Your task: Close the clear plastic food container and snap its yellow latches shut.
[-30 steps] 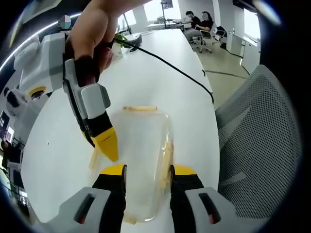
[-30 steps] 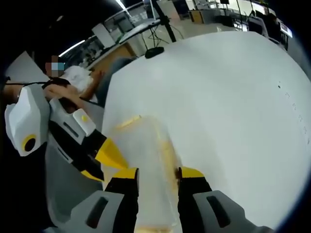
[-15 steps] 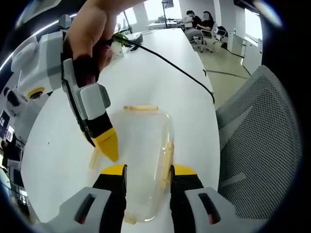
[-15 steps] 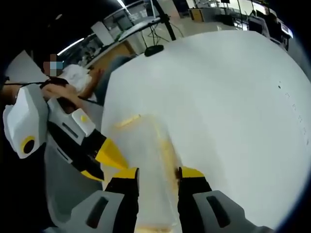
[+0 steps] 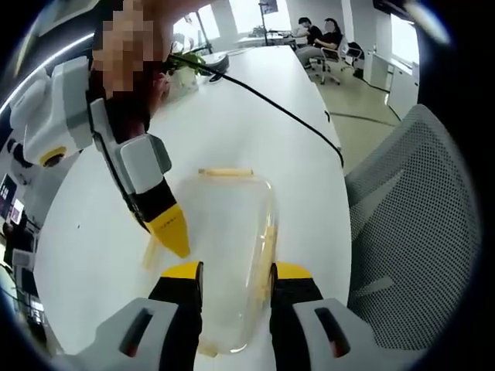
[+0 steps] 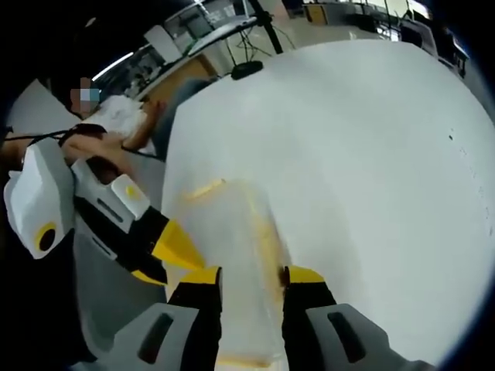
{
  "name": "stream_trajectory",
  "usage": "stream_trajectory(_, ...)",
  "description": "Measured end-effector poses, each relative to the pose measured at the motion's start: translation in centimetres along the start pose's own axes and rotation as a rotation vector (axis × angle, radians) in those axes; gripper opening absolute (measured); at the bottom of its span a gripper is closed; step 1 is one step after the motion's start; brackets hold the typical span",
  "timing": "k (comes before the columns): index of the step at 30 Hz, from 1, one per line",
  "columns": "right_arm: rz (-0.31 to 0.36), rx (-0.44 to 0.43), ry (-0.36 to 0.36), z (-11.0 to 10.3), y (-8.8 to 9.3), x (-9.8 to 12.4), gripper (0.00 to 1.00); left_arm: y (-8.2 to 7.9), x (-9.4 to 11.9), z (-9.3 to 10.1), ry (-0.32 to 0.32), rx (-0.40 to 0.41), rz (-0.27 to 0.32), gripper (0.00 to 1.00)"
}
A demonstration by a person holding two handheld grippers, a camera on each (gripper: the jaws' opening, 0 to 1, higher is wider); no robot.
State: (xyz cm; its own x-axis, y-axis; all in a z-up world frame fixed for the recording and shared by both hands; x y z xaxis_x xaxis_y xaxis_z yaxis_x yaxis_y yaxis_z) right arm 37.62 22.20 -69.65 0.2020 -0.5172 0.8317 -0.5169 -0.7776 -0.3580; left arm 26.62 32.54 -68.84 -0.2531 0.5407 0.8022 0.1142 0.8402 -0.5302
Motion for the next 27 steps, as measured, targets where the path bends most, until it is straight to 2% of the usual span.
stream_trajectory(4,-0.018,0.003,-0.014,0.28,-0.09,-0.05,0.27,-0.17,-0.13,0.15,0.006,-0.003,-0.004,0.32)
stream_trajectory(5,-0.051,0.046,-0.042,0.23,0.00,0.13,0.26,-0.22,0.01,0.13,0.005,-0.002,-0.010,0.32)
stream_trajectory(6,-0.048,0.007,-0.033,0.25,-0.17,0.16,0.26,-0.24,-0.01,0.17,0.007,-0.006,-0.007,0.32)
stream_trajectory(9,-0.083,0.016,-0.036,0.29,-0.92,-0.23,0.26,-0.13,0.12,0.43,0.003,0.000,0.005,0.32)
stream_trajectory(12,-0.080,0.018,-0.036,0.93,-0.85,-0.22,0.27,-0.22,-0.05,0.44,0.001,0.001,0.003,0.32)
stream_trajectory(14,-0.069,0.014,-0.033,0.78,-0.37,-0.03,0.27,-0.19,-0.07,0.43,0.002,-0.003,0.003,0.32)
stream_trajectory(16,-0.066,0.014,-0.033,0.52,-0.86,-0.32,0.28,-0.24,-0.03,0.48,0.001,-0.002,0.006,0.32)
stream_trajectory(27,-0.068,-0.010,-0.016,0.09,-0.72,-0.24,0.29,-0.42,-0.11,0.67,-0.009,-0.004,-0.003,0.33)
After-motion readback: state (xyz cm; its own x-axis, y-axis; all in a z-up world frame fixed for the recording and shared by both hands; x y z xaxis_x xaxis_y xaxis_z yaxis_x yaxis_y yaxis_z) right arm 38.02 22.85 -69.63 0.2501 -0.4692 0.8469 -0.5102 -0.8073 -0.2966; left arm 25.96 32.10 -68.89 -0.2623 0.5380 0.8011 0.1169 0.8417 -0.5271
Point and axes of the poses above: the point that each gripper's makers call its tool centre point, and the gripper's own axes: x roughly backward along the fingers, z roughly to its right, y roughly out of its underside, the point moved 10 cm from there along x, roughly backward along the fingers, and after that the axes turned 6 degrees about -x, right-handed, at the moved point
